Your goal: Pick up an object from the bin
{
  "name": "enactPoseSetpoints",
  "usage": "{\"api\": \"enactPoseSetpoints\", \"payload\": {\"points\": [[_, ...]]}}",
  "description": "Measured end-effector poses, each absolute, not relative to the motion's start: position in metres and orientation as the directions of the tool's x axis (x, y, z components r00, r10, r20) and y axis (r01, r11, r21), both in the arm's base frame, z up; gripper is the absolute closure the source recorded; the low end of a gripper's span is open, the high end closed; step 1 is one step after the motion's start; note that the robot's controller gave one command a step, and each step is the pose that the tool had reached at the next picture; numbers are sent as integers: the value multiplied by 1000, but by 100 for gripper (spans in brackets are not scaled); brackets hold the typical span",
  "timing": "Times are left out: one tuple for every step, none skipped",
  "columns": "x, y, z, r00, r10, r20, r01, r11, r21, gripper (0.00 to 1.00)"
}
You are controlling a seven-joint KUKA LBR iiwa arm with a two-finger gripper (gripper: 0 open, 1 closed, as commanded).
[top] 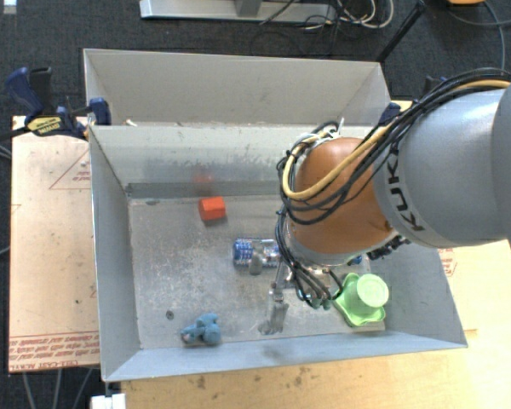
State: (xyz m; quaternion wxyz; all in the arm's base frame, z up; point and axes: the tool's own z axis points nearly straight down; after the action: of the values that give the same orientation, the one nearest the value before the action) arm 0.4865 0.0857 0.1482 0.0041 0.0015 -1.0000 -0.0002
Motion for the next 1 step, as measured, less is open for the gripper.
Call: {"api": "enactPoseSetpoints", "payload": {"points": [[559,91,170,-996,90,-9,90,996,3,0]]}}
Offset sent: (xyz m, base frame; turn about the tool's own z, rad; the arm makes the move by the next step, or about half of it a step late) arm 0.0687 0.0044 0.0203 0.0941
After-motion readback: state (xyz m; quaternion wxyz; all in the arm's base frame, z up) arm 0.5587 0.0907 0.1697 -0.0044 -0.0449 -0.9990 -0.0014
